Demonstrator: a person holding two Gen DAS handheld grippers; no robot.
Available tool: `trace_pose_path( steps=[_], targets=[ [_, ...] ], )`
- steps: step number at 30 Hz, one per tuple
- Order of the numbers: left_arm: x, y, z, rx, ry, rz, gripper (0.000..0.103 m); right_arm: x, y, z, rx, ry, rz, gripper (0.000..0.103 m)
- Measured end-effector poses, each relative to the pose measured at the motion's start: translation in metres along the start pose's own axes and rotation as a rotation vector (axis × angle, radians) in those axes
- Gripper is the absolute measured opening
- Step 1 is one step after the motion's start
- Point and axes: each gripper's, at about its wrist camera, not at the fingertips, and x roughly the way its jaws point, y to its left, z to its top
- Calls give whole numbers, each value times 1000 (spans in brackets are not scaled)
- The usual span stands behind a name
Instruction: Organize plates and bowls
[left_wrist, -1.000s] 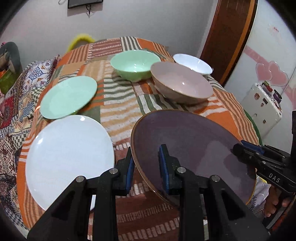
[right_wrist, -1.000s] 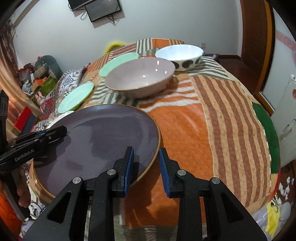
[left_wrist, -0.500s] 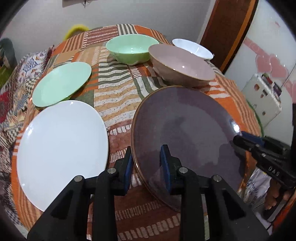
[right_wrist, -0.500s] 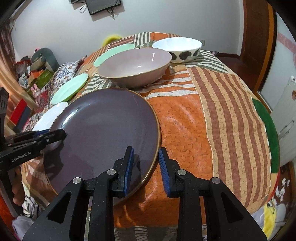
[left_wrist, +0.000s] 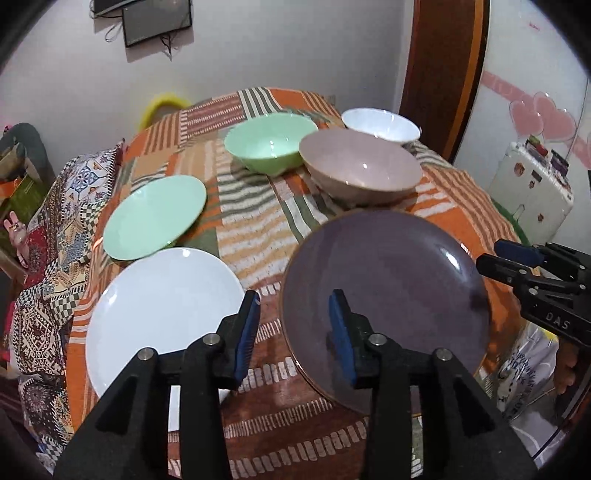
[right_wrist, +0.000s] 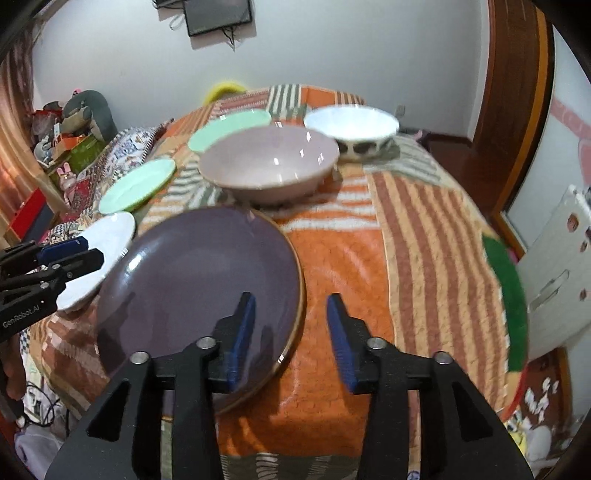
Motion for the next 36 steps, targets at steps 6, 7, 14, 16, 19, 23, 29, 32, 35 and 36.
trace_pose_path(
  steps=[6, 7, 14, 16, 19, 23, 29, 32, 35, 36],
  targets=[
    [-29, 20, 8, -49, -77, 44, 54, -21, 20, 25, -25, -97, 15, 70],
    [-35, 25, 9, -57, -92, 56, 56, -23, 25, 28, -33, -108, 23, 71],
    [-67, 65, 6, -123, -163, 145, 67, -29, 58, 49, -79, -169, 98, 85],
    [-73, 79, 2, -145, -173, 175, 69, -27, 69, 53, -90, -173, 131, 89],
    [-79, 99, -6, -176, -174, 214, 70, -23, 84, 58, -97, -182, 182, 93],
    [-82, 121, -19, -207, -167, 253, 71, -16, 102, 63, -105, -197, 221, 99],
    [-71, 152, -37, -261, -132, 269, 71, 6, 129, 69, -136, -173, 263, 103],
    [-60, 166, -44, -296, -112, 260, 71, 22, 136, 70, -148, -137, 281, 103],
    [-47, 178, -51, -327, -96, 257, 71, 41, 144, 71, -156, -78, 298, 103],
    [-41, 183, -53, -337, -83, 248, 71, 48, 146, 72, -156, -55, 304, 103]
  ],
)
